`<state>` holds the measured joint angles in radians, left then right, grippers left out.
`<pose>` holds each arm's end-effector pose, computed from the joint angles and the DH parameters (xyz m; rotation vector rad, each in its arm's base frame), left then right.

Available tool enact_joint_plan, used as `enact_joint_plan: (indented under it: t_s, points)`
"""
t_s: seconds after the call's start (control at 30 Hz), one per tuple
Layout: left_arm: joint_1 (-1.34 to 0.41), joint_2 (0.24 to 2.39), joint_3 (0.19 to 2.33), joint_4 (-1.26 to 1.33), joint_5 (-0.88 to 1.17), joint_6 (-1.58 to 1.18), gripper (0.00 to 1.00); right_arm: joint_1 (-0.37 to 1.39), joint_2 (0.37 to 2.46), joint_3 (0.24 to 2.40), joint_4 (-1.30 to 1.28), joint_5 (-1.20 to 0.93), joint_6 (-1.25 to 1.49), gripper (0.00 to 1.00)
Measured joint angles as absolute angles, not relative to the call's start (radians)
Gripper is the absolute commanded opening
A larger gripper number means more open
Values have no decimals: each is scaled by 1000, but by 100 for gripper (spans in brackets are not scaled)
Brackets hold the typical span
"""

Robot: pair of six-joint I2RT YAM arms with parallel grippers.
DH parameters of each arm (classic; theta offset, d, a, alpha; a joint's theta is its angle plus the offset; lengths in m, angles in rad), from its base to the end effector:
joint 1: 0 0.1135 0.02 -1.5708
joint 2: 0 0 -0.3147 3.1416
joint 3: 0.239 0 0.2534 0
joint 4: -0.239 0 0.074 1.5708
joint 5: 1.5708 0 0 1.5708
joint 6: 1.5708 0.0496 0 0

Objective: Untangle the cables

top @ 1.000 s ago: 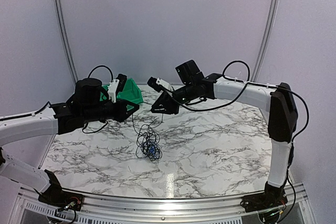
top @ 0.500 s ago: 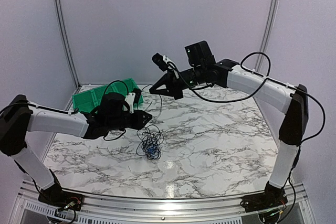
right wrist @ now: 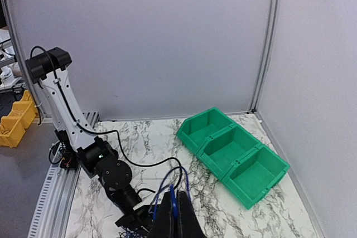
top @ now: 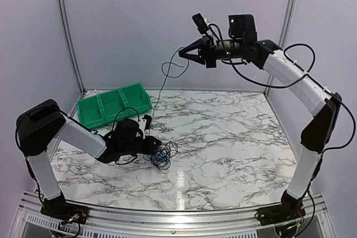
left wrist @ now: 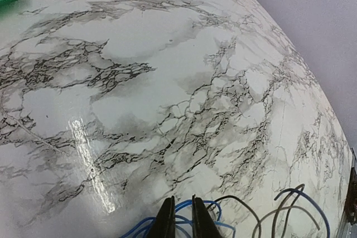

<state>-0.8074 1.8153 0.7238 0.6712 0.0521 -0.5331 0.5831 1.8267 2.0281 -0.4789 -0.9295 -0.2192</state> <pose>0.2579 -0.2732 0.1776 0.3237 2.0848 -0.8927 0.3359 0.2692 0.4976 -1.2948 1.3542 1.1034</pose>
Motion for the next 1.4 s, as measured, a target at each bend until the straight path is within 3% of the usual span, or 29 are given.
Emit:
enact_joint_plan:
  t_s: [0.33,0.53,0.8,1.03,1.23,1.4]
  points:
    - [-823,1878,702,709,31,-562,21,480,1809,2120,-477,-946,-214,0]
    - [-827,1837,657,712,14,-562,31,397,1773,2140,-481,-902,-260,0]
    - [-827,1489,609,636,-66,-462,53,400,1674,1807,-485,-783,-381,0]
    - [-827,1344,719,463,-66,-258,54,513,1672,1578,-549,-640,-514,0]
    - [-827,1351,785,389,73,-150,57,593,1677,1573,-575,-609,-574,0]
    - [-829,1426,843,384,164,-115,50,620,1730,1634,-592,-607,-581,0]
